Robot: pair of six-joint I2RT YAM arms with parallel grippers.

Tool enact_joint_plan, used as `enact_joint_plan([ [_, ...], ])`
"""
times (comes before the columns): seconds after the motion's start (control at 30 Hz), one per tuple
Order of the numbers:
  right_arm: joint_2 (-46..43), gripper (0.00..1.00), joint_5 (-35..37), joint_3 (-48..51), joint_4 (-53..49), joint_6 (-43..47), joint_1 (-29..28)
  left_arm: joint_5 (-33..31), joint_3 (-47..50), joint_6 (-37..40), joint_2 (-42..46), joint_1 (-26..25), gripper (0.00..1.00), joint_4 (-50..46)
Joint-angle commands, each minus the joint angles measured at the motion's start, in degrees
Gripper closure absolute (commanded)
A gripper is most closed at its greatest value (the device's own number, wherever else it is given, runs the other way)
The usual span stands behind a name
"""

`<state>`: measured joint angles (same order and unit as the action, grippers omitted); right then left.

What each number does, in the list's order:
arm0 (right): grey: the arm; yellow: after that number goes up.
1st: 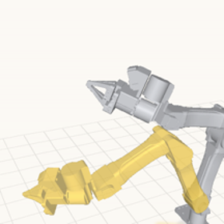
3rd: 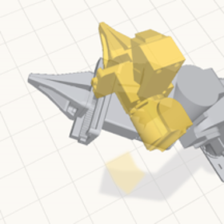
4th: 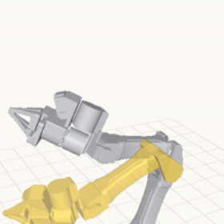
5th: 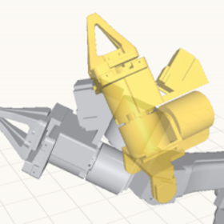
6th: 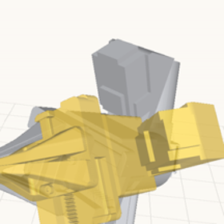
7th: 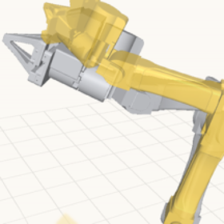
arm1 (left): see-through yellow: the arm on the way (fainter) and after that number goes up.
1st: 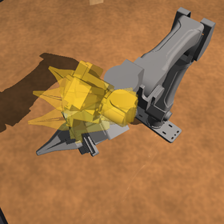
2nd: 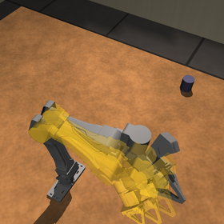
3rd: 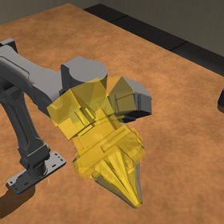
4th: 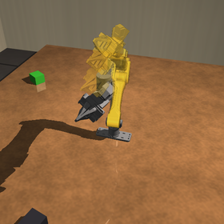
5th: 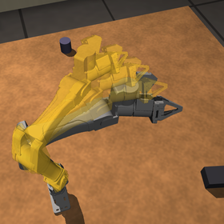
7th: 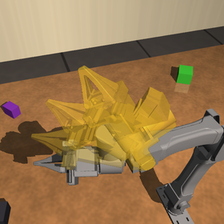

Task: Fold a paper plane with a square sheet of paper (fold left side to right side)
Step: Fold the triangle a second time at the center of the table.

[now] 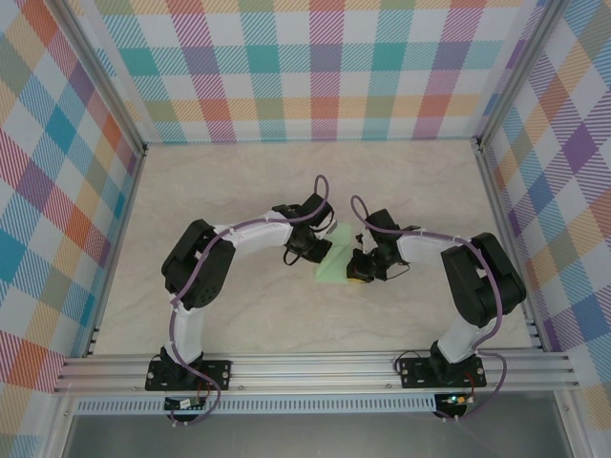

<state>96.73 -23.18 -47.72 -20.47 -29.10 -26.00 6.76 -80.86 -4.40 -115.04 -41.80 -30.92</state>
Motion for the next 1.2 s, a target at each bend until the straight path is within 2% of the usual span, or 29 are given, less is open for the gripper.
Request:
enact_joint_plan([
  [0.0,1.2,0.94,0.5,-0.6,-2.1,1.0,-0.6,-0.3,-1.5,0.7,-1.3,0.8,1.00,1.0],
  [1.17,2.0,0.94,0.7,-1.1,-2.4,1.4,-0.7,-1.3,0.5,0.7,-0.5,1.1,0.98,1.0],
])
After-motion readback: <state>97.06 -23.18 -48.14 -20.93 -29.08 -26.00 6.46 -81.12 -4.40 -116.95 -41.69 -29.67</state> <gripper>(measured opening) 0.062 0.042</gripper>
